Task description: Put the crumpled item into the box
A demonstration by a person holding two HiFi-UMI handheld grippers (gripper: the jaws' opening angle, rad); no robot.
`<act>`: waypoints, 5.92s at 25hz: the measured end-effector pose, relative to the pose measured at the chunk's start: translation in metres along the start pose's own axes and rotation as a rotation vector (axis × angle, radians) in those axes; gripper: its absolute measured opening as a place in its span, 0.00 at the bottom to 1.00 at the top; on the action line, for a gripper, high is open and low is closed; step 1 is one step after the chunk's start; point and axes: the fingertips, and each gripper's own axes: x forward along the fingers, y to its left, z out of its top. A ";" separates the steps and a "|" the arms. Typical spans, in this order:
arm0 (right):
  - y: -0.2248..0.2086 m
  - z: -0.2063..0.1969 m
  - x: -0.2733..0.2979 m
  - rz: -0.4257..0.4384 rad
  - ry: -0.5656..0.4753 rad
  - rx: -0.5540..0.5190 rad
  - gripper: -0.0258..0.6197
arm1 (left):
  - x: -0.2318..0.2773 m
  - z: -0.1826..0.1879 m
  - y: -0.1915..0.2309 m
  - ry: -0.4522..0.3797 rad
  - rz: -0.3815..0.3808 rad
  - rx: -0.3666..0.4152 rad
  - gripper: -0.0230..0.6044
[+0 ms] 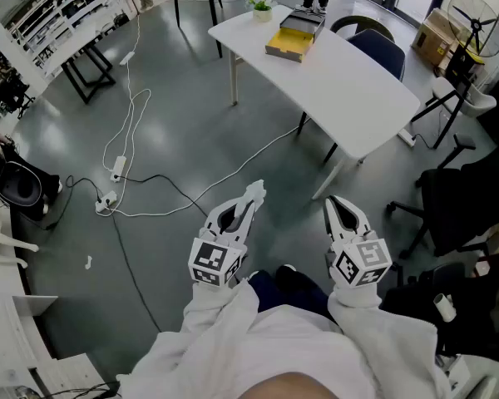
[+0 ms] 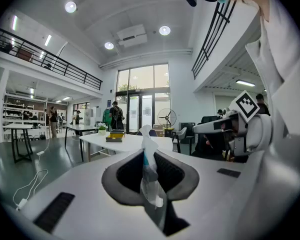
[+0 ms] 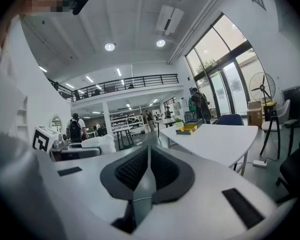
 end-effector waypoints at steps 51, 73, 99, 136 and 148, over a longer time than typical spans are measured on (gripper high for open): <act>-0.074 0.049 0.188 0.076 0.060 -0.020 0.11 | 0.166 0.034 0.121 -0.003 -0.001 -0.020 0.12; -0.089 0.072 0.296 -0.007 0.046 -0.002 0.11 | 0.244 0.047 0.216 -0.011 -0.106 -0.007 0.12; -0.102 0.066 0.352 0.004 0.095 0.027 0.11 | 0.269 0.031 0.255 0.033 -0.111 -0.033 0.12; -0.204 0.127 0.546 -0.021 0.081 0.060 0.11 | 0.449 0.070 0.390 0.053 -0.136 -0.013 0.12; -0.227 0.126 0.570 -0.020 0.091 0.067 0.11 | 0.489 0.066 0.396 0.068 -0.168 -0.003 0.12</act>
